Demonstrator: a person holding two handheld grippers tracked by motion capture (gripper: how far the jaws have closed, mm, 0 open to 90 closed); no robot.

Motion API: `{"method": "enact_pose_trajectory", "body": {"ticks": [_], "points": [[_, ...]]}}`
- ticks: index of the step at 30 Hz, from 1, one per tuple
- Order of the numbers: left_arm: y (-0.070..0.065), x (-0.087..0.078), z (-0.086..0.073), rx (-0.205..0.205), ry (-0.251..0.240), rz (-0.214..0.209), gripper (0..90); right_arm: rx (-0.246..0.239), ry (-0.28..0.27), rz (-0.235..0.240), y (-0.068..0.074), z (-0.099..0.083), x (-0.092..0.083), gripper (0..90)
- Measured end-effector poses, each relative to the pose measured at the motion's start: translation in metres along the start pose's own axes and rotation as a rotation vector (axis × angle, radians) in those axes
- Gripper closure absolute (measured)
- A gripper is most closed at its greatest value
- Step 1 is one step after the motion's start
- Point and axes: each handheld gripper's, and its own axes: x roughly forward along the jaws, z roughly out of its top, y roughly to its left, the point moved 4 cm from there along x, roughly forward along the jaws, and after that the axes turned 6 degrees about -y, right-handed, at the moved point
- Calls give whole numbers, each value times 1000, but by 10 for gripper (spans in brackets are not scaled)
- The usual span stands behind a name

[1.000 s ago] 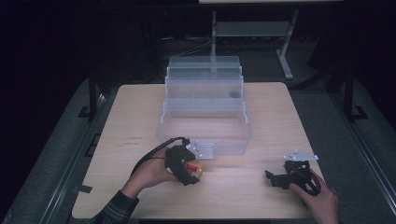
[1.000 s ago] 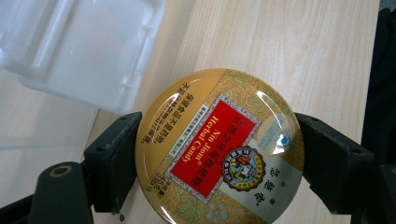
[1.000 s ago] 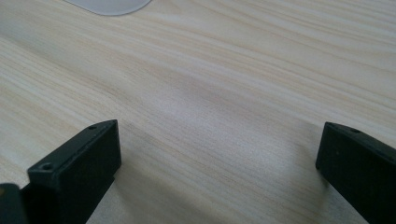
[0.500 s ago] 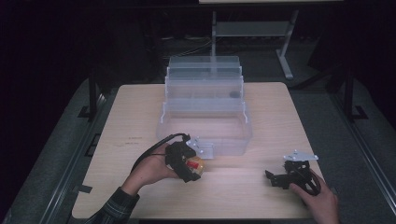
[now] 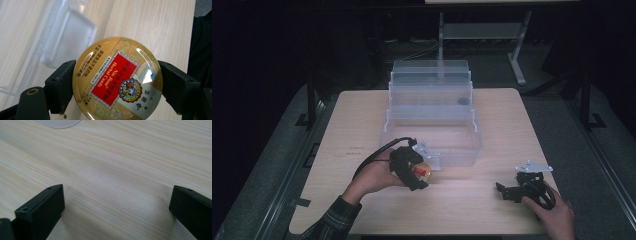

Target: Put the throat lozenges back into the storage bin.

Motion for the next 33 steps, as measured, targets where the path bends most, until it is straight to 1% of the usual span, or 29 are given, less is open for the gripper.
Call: {"method": "enact_pose_trajectory", "body": {"ticks": [6,7,9,14,17,19,20,33], "points": [[3,-5,5,0,-7,-2,194,0,0,1,0,0,0,0],[3,-5,6,-11,-17,-1,194,-1,0,1,0,0,0,0],[4,-6,7,-13,-18,0,194,0,0,0,0,0,0,0],[6,-8,10,-6,-17,1,194,-2,-1,0,0,0,0,0],[8,-11,13,-1,-21,5,194,-1,0,0,0,0,0,0],[9,-14,14,-5,-23,5,194,-2,-1,0,0,0,0,0],[10,-14,15,-13,-32,8,194,-1,0,0,0,0,0,0],[21,-25,20,-21,-42,24,194,-1,0,-1,0,0,0,0]]}}
